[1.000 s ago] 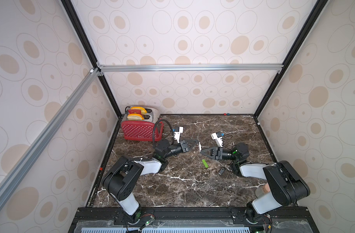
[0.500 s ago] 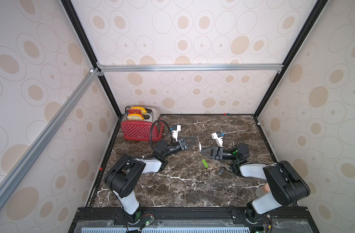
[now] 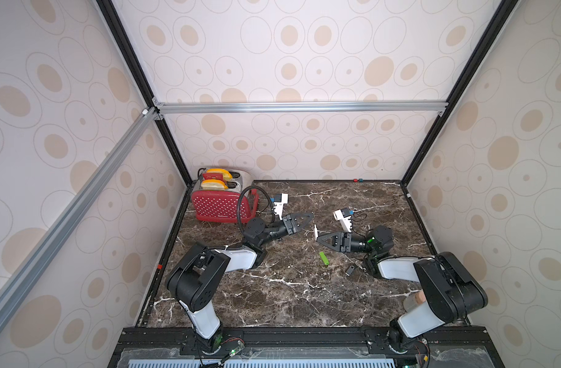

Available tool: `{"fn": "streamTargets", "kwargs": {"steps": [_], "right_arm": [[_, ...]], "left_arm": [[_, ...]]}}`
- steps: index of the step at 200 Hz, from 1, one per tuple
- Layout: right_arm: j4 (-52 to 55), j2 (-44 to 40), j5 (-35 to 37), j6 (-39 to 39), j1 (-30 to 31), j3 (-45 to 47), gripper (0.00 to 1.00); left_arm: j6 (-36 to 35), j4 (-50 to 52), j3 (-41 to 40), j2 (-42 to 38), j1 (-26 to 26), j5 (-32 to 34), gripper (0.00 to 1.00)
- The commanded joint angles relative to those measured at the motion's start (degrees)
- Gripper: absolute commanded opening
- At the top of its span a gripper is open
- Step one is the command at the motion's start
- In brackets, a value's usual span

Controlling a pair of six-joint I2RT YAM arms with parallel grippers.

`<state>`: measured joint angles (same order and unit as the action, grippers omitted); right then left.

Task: Close the usb drive cover
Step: Close the cover of the USB drive.

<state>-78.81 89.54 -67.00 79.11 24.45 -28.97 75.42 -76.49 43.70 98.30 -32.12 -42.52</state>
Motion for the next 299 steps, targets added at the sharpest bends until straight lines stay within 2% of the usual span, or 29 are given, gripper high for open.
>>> {"fn": "streamTargets", "kwargs": {"steps": [1,35,143,299], "right_arm": [[-1.5,0.2,-0.5,0.3,0.0,-1.1,0.0],[0.1,-0.5,-0.6,-0.6,0.0,-0.9,0.0],[0.2,-0.4,-0.6,-1.1,0.0,-0.6,0.0],[2.2,-1.8,-0.6,-2.2,-0.6,-1.0,0.0]], "left_arm": [[-3.0,2.2,1.4,-0.8,-0.7,-2.2,0.0],[-6.1,6.8,1.2,-1.7,-1.0,-2.2,0.0],[-6.8,7.2,0.8,-4.4,-1.2,-1.8,0.0],[-7.1,6.0,-0.8,-3.6,-1.6,-2.9,0.0]]}}
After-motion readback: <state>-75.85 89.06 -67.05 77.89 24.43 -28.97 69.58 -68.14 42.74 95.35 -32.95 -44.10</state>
